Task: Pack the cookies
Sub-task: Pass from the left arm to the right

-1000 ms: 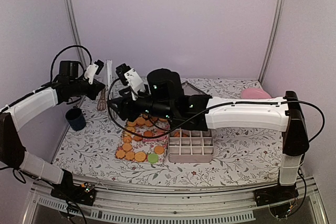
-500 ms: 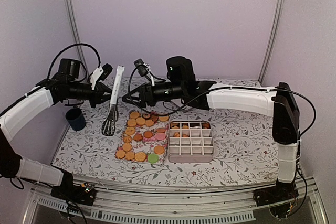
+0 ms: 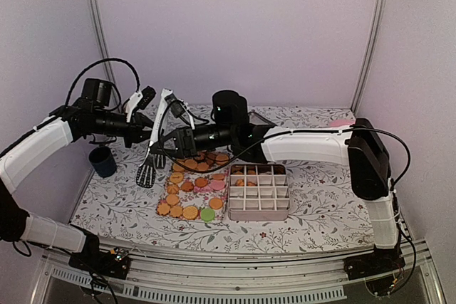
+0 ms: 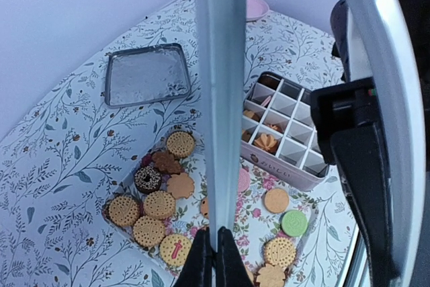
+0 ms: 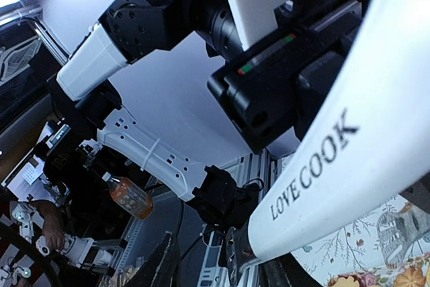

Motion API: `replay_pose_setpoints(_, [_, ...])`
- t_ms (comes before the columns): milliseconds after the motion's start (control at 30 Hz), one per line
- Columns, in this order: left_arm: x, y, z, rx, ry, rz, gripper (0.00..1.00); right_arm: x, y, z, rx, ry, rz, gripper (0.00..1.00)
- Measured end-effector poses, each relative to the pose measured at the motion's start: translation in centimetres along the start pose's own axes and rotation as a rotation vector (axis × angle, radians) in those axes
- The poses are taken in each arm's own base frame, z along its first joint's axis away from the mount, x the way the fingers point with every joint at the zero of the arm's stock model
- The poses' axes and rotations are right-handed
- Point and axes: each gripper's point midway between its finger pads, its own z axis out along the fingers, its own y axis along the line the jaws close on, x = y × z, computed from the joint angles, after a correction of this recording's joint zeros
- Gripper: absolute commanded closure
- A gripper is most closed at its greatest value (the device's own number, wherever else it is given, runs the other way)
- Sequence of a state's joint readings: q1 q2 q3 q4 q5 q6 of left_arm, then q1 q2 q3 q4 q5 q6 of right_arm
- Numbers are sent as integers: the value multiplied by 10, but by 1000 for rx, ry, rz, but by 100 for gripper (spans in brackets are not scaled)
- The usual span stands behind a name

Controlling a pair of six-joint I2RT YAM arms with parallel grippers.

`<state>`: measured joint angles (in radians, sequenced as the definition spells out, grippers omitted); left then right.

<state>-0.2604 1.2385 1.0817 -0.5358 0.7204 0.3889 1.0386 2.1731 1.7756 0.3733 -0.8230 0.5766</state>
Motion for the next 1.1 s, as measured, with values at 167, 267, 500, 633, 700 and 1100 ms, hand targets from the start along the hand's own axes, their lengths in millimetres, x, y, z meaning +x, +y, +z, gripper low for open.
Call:
replay_pose_setpoints(167, [-1,-1,2,-5,0,0,100,-5,-1,3,-26,-44,28,78])
replay_pose_setpoints(267, [-1,3,2,-24,-1,-1,100,-7,-5,4,-20,-65,47,88])
replay_pose_setpoints(500, [0,7,8,-76,-10,39,100,-3,-9,1,-22,-92,84,100])
replay_pose_setpoints(633, [8,23,14,-163,23,52,100,4,-18,-3,-10,-102,114,100])
replay_pose_setpoints(700, [12,29,20,-180,38,50,97,5,-23,-7,2,-106,133,100])
replay_pose_setpoints(1100, [17,-15,11,60,21,31,33,-10,22,-26,-155,-103,63,100])
